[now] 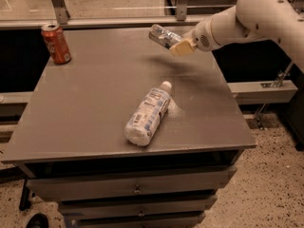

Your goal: Move redbull can near coke can

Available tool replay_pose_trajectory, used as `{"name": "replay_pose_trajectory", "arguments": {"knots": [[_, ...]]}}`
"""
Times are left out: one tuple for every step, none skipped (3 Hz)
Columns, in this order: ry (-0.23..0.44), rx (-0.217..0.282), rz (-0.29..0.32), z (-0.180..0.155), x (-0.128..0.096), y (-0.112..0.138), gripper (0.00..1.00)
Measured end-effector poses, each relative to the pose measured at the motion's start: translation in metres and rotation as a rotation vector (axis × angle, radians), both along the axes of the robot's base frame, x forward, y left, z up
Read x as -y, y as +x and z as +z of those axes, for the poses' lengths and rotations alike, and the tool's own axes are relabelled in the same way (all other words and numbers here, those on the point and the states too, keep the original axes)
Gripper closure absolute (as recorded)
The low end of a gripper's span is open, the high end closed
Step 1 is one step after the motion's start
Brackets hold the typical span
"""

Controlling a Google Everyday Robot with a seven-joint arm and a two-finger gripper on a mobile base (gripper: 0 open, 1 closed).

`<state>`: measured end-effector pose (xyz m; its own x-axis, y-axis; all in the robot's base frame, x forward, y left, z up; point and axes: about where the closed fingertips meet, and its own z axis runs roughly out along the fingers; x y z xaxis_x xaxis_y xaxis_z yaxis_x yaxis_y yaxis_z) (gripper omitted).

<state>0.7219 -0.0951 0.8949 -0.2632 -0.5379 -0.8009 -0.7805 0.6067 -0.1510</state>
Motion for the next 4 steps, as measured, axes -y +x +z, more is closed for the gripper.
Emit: {"name": "replay_pose_trajectory", "arguments": {"knots": [[0.003,0.007,0.002,0.005,0.000,0.001,1.00],[0.010,-0.019,0.008,-0.004,0.002,-0.003,1.00],[0.031,0.002,0.076,-0.007,-0.025,-0.002,1.00],[0.037,0.038,0.193,-0.005,-0.073,0.004,1.00]]}}
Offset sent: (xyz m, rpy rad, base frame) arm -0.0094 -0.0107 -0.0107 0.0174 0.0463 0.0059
